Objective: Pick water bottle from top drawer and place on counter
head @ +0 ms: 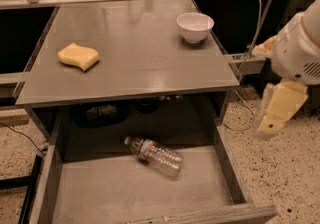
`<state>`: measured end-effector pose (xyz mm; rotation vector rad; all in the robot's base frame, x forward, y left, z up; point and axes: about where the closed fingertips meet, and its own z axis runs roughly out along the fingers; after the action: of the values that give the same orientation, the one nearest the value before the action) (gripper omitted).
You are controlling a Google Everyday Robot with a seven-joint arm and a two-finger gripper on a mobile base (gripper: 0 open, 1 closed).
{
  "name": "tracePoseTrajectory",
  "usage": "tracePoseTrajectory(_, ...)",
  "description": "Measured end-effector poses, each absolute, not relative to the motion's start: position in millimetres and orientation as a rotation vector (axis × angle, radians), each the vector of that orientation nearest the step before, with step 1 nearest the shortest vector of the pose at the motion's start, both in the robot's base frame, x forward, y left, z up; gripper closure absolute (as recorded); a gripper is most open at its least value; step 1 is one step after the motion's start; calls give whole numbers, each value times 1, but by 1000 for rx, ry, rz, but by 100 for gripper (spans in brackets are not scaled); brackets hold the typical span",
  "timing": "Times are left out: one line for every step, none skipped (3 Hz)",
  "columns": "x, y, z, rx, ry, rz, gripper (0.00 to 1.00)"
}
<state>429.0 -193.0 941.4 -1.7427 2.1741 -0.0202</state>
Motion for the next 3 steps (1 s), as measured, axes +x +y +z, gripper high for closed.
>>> tracePoseTrajectory(423,-180,897,-1726,2132,68,0)
tracePoseTrajectory(421,-164,860,-1701,2059,129,0)
tracePoseTrajectory(421,-164,860,-1701,2059,129,0)
